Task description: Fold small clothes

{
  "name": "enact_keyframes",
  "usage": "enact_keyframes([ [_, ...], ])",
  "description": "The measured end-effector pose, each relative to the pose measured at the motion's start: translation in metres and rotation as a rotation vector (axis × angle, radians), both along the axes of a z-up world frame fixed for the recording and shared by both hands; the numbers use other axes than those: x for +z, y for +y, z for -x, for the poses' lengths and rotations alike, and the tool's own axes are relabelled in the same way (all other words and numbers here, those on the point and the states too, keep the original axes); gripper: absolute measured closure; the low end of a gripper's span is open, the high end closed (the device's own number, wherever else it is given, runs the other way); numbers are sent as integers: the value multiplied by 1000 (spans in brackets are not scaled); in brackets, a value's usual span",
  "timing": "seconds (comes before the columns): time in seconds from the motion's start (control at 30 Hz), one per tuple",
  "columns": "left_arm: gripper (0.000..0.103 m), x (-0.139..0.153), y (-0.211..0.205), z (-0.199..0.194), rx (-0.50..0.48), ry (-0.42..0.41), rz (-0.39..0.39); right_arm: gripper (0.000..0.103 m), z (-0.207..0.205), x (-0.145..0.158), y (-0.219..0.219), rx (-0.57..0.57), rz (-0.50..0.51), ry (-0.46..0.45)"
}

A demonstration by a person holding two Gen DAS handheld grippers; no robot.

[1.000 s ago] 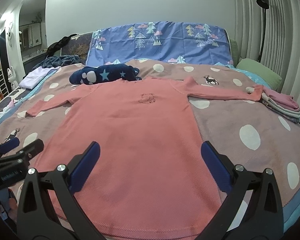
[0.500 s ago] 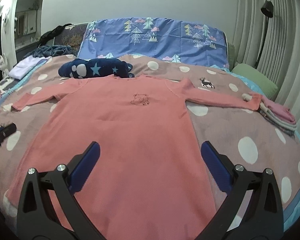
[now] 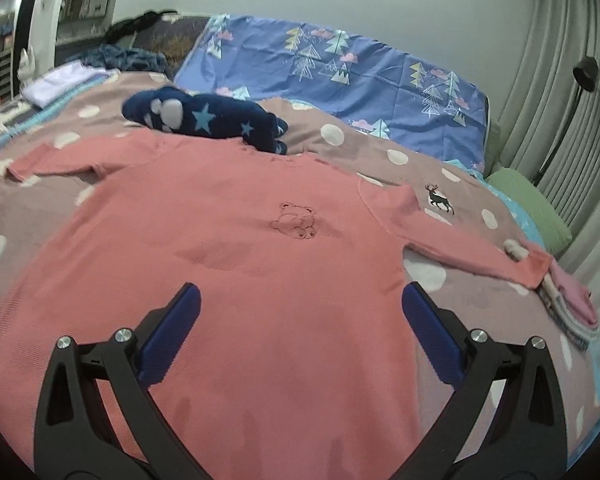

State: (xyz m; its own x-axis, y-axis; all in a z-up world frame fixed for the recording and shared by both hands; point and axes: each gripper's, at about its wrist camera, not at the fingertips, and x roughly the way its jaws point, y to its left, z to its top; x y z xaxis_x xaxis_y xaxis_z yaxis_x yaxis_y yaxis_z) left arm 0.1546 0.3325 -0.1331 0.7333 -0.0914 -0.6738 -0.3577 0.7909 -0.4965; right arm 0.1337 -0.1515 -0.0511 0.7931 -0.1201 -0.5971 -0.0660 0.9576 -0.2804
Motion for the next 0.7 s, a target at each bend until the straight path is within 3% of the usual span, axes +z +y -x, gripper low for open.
enact_keyframes([
  [0.07, 58, -8, 22, -15, 38, -9, 80, 5, -13, -2, 3, -10, 21, 1],
  [0.17, 58, -21, 46, -43, 90, -6, 187, 5, -31, -2, 6, -10, 13, 13],
  [0.27, 59, -24, 60, -69, 142, -14, 216, 5, -45, -4, 10, -12, 14, 20],
  [0.3, 60, -23, 62, -75, 159, -15, 210, 5, -48, -5, 11, -11, 18, 20],
  [0.33, 68, -23, 66, -83, 190, -12, 192, 5, -49, -5, 12, -9, 21, 19],
  [0.43, 102, -20, 68, -97, 224, 8, 175, 5, -53, -7, 13, 3, 26, 15],
  [0.53, 102, 1, 52, -109, 182, -20, 110, 5, -56, -8, 7, 3, 27, 11],
  [0.7, 102, 76, -38, -132, -23, -133, -43, 5, -60, -12, -20, -26, -24, 23],
])
